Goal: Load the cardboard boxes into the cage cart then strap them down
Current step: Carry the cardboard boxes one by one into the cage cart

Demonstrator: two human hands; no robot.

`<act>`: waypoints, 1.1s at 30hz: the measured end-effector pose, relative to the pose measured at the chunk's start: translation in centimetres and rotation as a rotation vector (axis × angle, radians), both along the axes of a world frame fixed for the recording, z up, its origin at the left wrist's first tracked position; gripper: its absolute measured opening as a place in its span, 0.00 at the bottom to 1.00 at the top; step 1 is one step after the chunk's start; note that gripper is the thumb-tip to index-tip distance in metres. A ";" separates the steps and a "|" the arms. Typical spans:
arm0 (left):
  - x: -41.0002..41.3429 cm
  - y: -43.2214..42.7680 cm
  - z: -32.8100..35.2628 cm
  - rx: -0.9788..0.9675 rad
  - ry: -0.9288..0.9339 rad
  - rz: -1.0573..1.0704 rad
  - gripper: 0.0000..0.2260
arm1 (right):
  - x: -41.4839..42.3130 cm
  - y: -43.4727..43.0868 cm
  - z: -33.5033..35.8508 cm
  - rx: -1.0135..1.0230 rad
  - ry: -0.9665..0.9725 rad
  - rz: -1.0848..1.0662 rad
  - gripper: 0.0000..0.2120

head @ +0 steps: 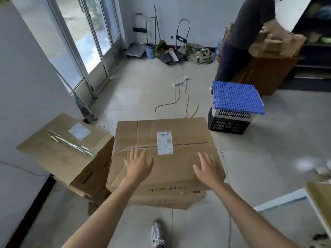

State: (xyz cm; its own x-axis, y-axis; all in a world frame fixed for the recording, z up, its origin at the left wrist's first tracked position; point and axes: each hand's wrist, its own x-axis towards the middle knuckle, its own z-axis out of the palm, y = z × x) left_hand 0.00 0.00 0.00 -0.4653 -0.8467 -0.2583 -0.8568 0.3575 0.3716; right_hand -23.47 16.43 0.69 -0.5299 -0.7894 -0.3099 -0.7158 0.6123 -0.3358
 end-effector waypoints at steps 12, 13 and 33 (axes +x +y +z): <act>4.4 -12.6 -2.8 0.251 0.138 0.632 0.47 | -11.1 -8.1 -2.7 0.049 -0.482 -0.480 0.46; 4.4 -12.5 -2.4 0.234 0.150 0.669 0.46 | -11.4 -9.1 -2.5 0.022 -0.475 -0.486 0.45; 19.9 11.3 12.2 -0.308 0.284 1.409 0.42 | 2.1 -21.0 15.1 -0.322 -0.292 0.349 0.28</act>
State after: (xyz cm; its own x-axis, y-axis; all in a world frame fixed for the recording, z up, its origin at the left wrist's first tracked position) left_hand 19.87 11.27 12.24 0.7701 -0.6372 -0.0303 -0.4697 -0.5985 0.6491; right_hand -21.35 -4.62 15.79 -0.1484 -0.9817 -0.1190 -0.7072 0.1894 -0.6812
